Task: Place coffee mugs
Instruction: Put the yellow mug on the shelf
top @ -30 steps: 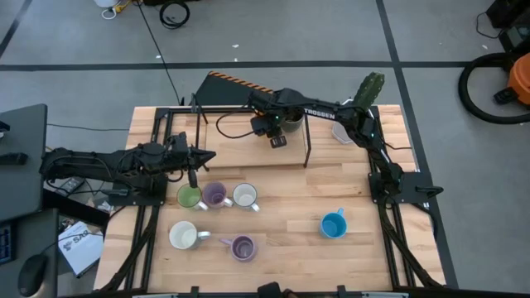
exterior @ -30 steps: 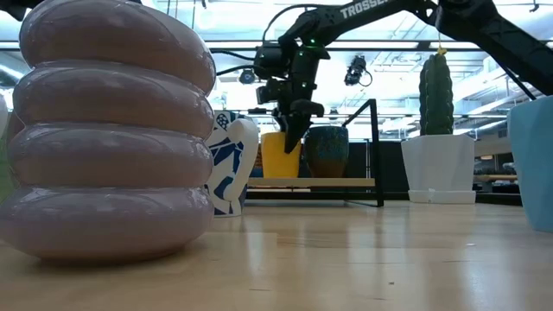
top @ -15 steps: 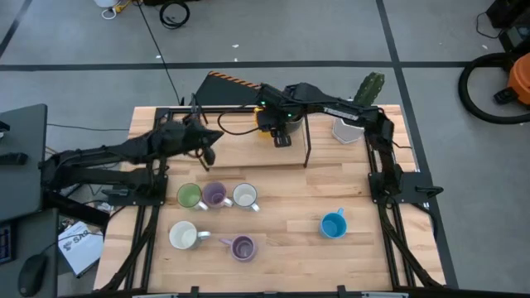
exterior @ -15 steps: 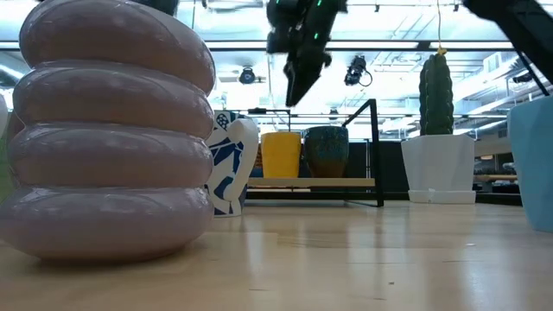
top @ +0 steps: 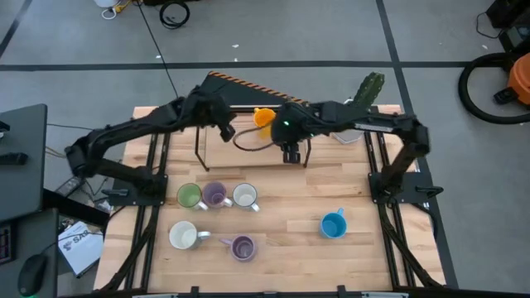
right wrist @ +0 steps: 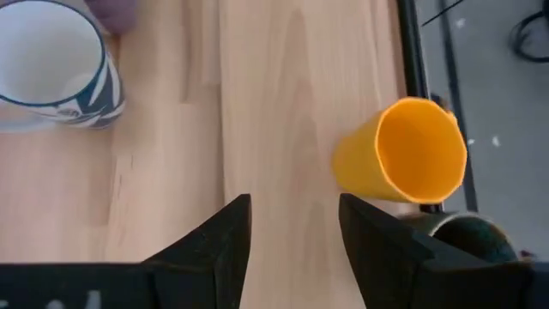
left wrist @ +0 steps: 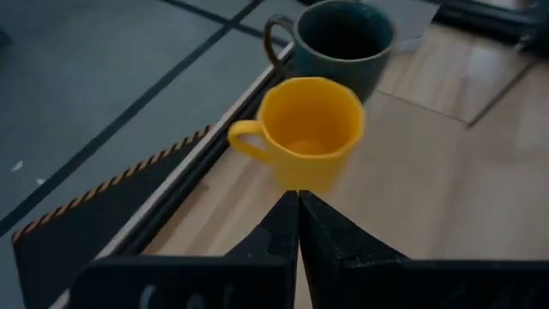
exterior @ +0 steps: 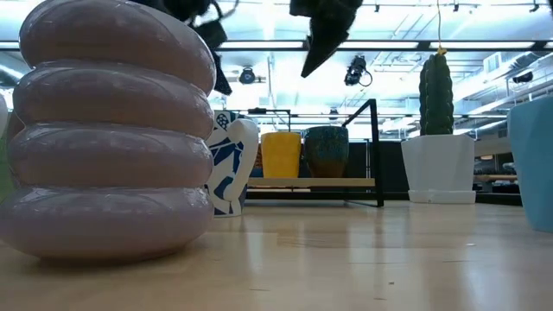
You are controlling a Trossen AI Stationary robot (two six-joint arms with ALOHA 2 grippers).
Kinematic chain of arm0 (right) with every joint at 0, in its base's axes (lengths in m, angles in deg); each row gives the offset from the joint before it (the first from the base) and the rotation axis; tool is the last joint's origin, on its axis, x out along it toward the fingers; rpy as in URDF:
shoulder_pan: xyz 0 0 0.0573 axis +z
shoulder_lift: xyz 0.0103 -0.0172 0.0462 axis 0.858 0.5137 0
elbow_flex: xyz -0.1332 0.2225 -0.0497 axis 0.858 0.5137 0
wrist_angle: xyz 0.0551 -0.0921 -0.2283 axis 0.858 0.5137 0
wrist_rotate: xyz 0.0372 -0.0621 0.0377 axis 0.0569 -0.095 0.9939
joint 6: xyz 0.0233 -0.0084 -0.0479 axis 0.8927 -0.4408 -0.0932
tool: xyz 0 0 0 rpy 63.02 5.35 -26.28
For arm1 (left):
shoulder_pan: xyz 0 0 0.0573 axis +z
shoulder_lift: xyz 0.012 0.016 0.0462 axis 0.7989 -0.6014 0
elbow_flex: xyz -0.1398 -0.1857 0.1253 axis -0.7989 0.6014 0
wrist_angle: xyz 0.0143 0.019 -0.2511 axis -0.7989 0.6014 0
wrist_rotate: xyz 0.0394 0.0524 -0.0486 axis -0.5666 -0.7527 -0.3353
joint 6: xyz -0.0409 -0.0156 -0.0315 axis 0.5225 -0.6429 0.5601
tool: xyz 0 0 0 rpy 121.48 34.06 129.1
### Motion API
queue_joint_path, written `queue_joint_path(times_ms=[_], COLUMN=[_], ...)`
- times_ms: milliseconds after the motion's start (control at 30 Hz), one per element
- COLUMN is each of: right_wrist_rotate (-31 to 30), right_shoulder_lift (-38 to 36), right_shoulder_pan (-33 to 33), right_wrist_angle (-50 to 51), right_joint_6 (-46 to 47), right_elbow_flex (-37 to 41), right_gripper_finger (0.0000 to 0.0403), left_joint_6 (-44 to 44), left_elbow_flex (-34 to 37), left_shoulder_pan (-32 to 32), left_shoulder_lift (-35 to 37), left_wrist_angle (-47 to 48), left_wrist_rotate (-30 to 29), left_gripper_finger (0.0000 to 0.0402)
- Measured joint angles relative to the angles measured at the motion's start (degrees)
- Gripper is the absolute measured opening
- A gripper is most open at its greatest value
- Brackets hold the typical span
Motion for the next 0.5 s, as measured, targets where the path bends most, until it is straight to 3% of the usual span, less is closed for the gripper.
queue_joint_path(times_ms=[233, 500], right_wrist_rotate=[-2.2, -9.2], right_shoulder_lift=[-12.1, -16.6], right_shoulder_pan=[4.0, 10.6], right_wrist_angle=[-17.2, -19.0], right_joint_6=[4.9, 8.9], right_elbow_flex=[19.5, 23.7], right_gripper_finger=[0.0183, 0.0183], left_joint_6=[-13.7, -21.4], left_elbow_flex=[-4.5, -10.2], left_shoulder_pan=[5.4, 8.8], left_shoulder_lift=[-11.4, -23.8], left_wrist_angle=[-3.5, -5.5], left_wrist_rotate=[0.5, 4.4], left_gripper_finger=[0.0016, 0.0016])
